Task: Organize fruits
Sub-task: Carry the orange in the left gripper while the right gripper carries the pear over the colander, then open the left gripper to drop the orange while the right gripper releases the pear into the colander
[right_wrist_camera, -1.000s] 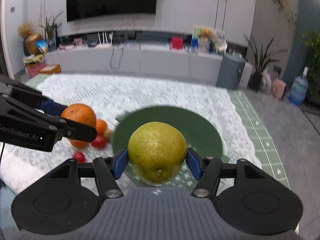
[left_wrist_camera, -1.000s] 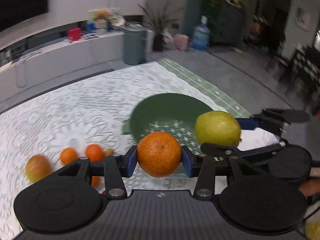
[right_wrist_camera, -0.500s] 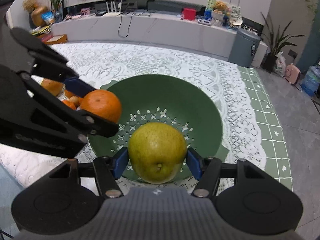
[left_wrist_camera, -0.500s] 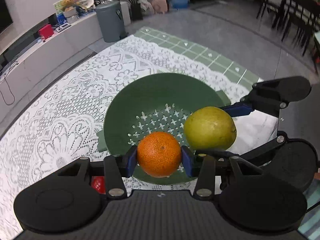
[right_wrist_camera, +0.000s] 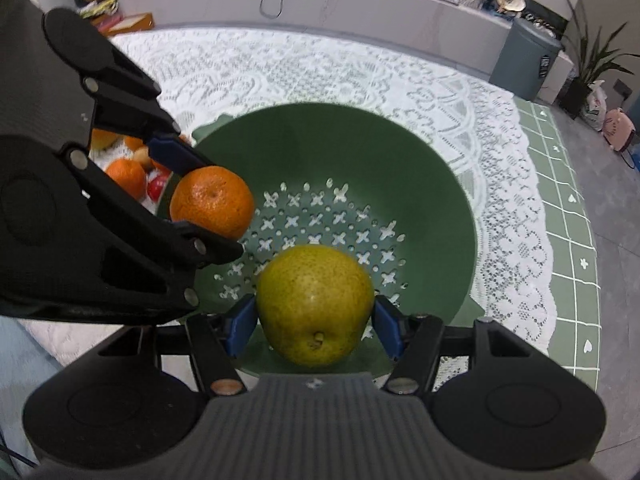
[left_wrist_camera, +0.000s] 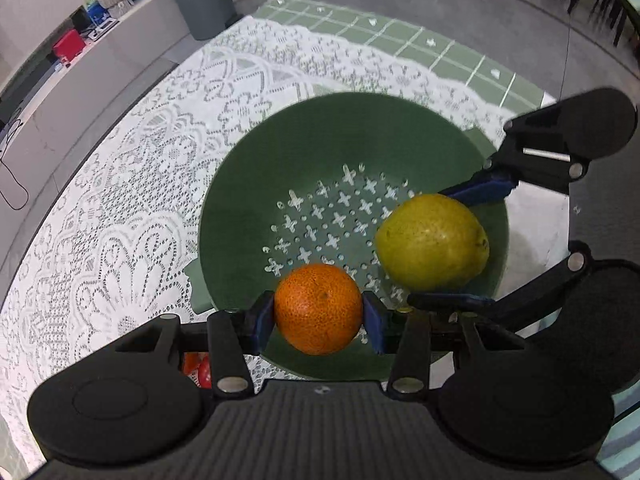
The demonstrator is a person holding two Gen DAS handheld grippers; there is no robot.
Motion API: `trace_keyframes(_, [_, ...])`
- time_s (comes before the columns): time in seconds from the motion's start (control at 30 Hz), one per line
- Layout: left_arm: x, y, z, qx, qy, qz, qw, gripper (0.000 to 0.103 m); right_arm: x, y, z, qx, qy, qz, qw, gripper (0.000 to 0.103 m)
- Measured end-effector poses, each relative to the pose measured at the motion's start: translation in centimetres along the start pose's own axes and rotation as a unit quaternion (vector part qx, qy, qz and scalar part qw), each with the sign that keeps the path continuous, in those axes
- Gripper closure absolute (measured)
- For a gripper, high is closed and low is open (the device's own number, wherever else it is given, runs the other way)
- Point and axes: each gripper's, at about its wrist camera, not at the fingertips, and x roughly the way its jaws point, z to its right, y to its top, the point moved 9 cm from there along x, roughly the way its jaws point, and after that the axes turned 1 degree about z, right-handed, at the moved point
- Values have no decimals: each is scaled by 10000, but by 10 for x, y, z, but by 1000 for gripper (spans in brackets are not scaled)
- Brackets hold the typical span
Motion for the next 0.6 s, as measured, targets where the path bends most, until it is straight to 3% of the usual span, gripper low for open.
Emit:
trace_keyframes(0.43, [25, -8, -1, 200, -150, -521, 9983, 51, 19, -8, 5, -15, 309, -483, 9984, 43])
trace_keyframes(0.6, [30, -9, -1, 256, -188, -532, 9981, 51, 25, -8, 5, -167, 308, -508, 9981, 43])
